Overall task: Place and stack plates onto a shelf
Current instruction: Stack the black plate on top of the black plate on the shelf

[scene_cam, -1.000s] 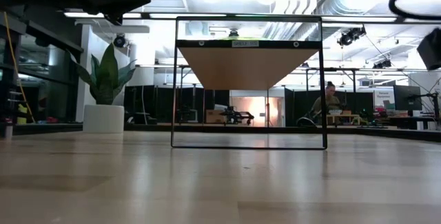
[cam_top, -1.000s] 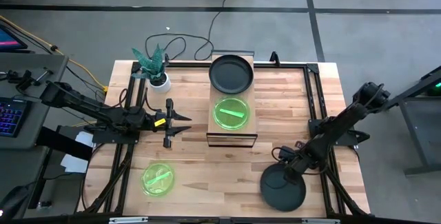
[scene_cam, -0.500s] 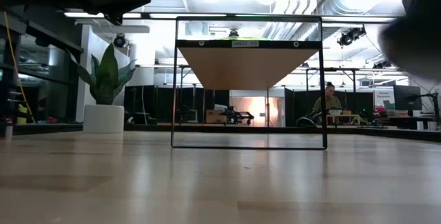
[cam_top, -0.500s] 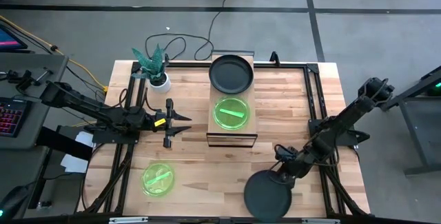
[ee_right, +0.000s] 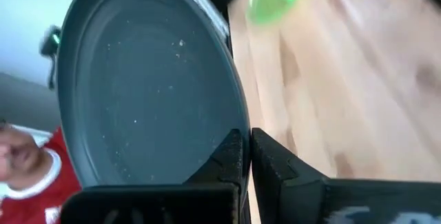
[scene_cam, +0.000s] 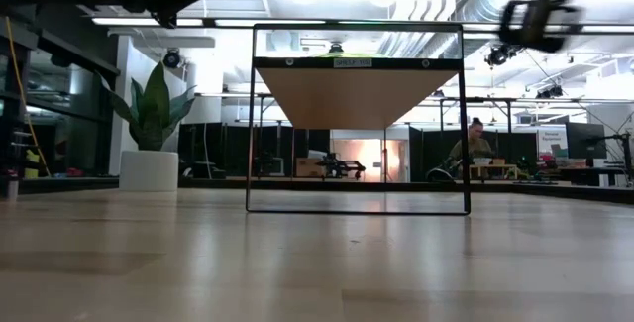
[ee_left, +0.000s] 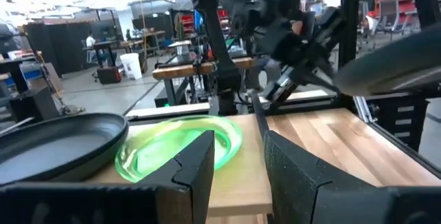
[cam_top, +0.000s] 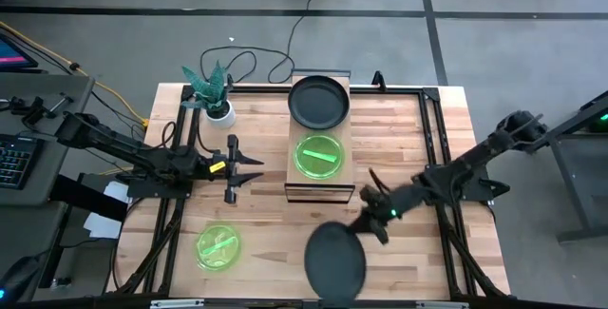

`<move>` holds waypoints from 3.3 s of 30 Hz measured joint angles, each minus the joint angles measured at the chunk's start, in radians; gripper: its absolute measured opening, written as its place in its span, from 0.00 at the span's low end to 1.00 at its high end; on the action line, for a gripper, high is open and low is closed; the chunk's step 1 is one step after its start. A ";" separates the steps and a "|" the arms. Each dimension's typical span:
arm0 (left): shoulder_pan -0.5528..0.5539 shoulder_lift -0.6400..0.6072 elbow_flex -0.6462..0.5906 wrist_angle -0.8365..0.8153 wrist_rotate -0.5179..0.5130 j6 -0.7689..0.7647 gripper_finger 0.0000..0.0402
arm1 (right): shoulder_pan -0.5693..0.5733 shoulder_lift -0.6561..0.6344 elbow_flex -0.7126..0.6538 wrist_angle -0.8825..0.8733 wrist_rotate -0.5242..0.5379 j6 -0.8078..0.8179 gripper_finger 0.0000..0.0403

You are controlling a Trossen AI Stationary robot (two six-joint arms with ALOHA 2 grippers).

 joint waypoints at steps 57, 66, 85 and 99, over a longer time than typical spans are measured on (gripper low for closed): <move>-0.071 -0.196 0.000 -0.143 0.007 0.015 0.29 | -1.000 0.238 0.637 -0.708 0.154 -0.332 0.00; -0.071 -0.196 0.000 -0.143 0.007 0.023 0.29 | -1.000 0.238 0.637 -0.709 0.150 -0.332 0.00; -0.071 -0.196 0.000 -0.143 0.007 0.024 0.29 | -0.983 0.238 0.637 -0.729 0.121 -0.358 0.00; -0.071 -0.196 0.000 -0.143 0.000 0.024 0.29 | -0.971 0.238 0.637 -0.736 0.114 -0.419 0.00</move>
